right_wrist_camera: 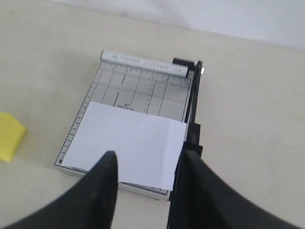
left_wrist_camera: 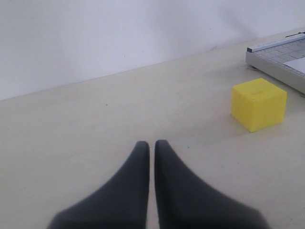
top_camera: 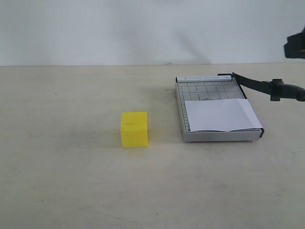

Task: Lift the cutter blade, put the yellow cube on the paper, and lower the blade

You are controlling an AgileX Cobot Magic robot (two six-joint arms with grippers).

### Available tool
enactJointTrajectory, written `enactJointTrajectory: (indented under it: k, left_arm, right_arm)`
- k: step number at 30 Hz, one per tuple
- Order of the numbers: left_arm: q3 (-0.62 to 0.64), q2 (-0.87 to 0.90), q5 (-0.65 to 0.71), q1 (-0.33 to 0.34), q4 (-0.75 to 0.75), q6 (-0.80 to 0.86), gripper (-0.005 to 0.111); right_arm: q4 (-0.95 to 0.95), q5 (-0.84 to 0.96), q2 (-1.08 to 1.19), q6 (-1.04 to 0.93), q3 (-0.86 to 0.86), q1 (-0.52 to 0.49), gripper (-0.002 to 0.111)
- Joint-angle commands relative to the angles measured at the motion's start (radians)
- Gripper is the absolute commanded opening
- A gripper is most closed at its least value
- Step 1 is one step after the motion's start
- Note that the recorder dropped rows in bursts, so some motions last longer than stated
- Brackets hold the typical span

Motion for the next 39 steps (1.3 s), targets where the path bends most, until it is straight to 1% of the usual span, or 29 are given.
enactJointTrajectory:
  k: [1,2,3,6,10,13,34,37,39]
  left_arm:
    - [0.000,-0.003,-0.005,0.002,0.001,0.002,0.004]
    - [0.000,-0.003,-0.005,0.002,0.001,0.002,0.004]
    - [0.000,-0.003,-0.005,0.002,0.001,0.002,0.004]
    - [0.000,-0.003,-0.005,0.002,0.001,0.002,0.004]
    - [0.000,-0.003,-0.005,0.002,0.001,0.002,0.004]
    - [0.000,-0.003,-0.005,0.002,0.001,0.002,0.004]
    - [0.000,-0.003,-0.009,0.002,0.006,0.002,0.004]
    - [0.000,-0.003,-0.049,0.002,0.006,0.002,0.004]
    - [0.000,-0.003,-0.130,0.002,0.006,0.002,0.004]
  right_arm:
    - [0.041,-0.168,-0.333,-0.049,0.277,-0.004,0.028]
    - [0.043,-0.182,-0.399,-0.047,0.328,-0.004,0.024]
    - [0.043,-0.198,-0.513,-0.047,0.419,-0.004,0.016]
    - [0.043,-0.204,-0.669,-0.027,0.526,-0.004,0.000]
    - [0.043,-0.213,-0.789,0.032,0.633,-0.004,0.000]
    - [0.043,-0.265,-0.826,0.032,0.663,-0.004,0.000]
    - [0.043,-0.259,-0.828,0.050,0.664,-0.004,0.000]
    - [0.043,-0.259,-0.828,0.050,0.664,-0.004,0.000]
    - [0.043,-0.259,-0.828,0.050,0.664,-0.004,0.000]
